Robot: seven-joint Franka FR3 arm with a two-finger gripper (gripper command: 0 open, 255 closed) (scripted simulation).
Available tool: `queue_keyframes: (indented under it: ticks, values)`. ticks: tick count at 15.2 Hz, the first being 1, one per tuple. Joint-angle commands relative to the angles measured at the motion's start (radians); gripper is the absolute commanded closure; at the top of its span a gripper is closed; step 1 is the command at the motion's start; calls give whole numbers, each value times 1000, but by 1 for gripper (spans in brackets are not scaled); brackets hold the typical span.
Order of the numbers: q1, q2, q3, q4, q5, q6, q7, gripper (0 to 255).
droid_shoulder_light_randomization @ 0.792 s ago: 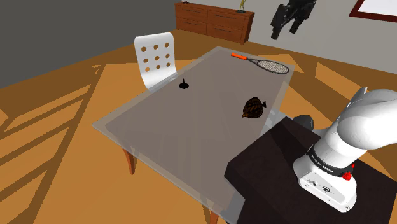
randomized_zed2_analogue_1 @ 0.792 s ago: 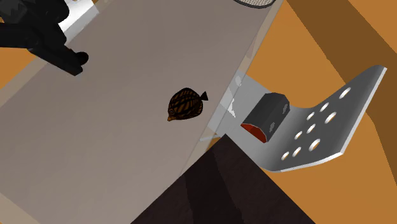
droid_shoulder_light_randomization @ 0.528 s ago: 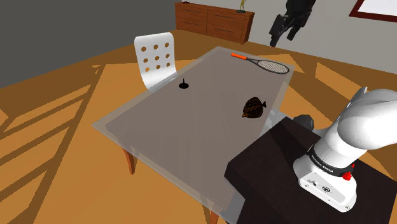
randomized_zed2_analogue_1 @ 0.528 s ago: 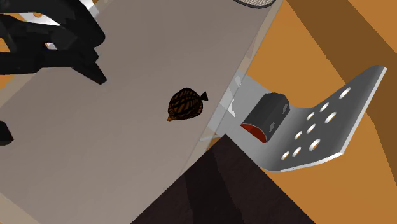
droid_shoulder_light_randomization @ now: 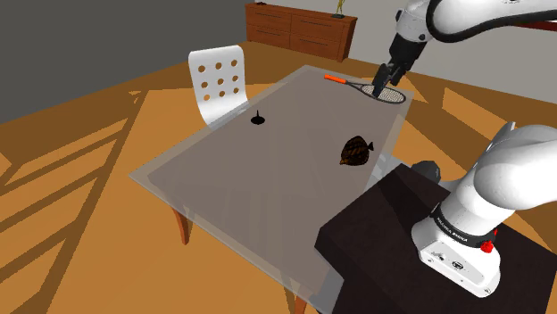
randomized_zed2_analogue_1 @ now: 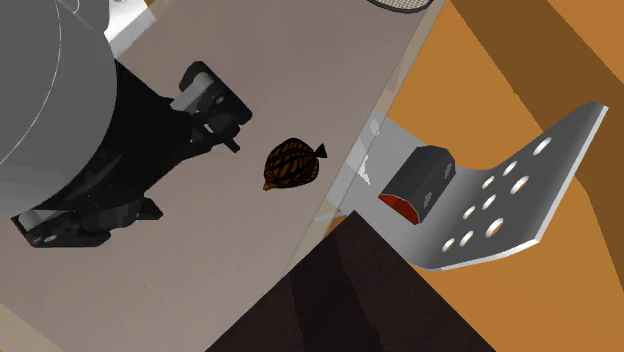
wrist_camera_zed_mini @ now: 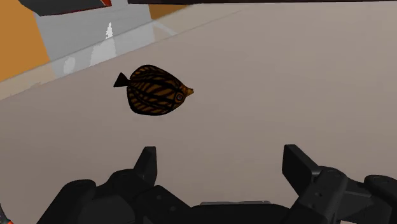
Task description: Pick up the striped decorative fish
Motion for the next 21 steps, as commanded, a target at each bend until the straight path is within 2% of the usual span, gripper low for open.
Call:
queue_keyframes:
  ticks: [1,8,16,19,20,21]
  values:
    - [-3,23,-27,-52,-23,83,-35,0]
    - [-28,190,-130,-178,-114,397,-154,0]
    - [-46,557,-248,-199,-202,810,-290,0]
    - [-25,726,-294,-173,-178,962,-372,0]
    - [-11,784,-308,-162,-135,1011,-423,0]
    - [-5,842,-301,-151,-48,1058,-508,0]
